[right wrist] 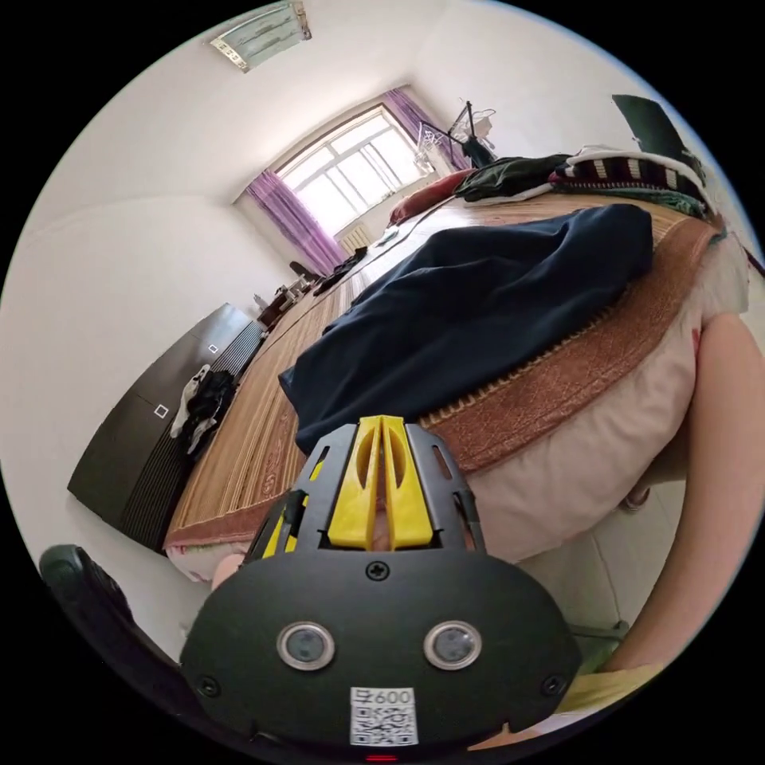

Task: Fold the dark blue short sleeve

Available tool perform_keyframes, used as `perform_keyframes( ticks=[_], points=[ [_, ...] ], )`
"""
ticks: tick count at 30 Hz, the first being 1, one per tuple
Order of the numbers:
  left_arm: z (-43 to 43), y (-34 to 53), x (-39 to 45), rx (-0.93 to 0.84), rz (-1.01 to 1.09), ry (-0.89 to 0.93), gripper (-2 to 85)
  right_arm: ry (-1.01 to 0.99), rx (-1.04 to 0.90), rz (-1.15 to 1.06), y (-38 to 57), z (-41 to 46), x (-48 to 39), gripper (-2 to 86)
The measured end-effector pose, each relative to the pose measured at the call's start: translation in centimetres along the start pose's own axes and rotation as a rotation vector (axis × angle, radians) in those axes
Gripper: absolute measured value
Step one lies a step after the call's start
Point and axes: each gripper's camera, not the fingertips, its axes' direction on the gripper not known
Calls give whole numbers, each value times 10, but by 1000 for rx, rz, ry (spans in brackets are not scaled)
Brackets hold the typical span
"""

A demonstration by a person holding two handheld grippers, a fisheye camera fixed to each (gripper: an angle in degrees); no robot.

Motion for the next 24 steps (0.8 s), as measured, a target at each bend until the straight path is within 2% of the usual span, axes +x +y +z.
perform_keyframes(
  ticks=[1, 2, 4, 6, 13, 17, 24],
  points=[
    [0, -1, -2, -9, -2, 11, 1, 42, 23, -2, -1, -5, -7, -8],
    [-1, -2, -4, -8, 4, 13, 1, 49, -33, 33, -5, -1, -9, -8],
    [-8, 0, -6, 103, 79, 1, 0, 89, -47, 82, -10, 4, -13, -7],
    [-11, -3, -6, 109, 104, 3, 0, 94, -96, 83, -22, 10, -18, -8],
    [0, -19, -39, 120, 46, -35, 1, 123, -176, -14, -54, 38, -76, -9],
    [-7, -16, -62, 157, -18, -36, 1, 125, -148, -83, -56, 25, -105, -9],
    [-23, -2, -62, 173, -10, 5, 1, 154, -123, -64, -63, -6, -96, -8]
  ],
)
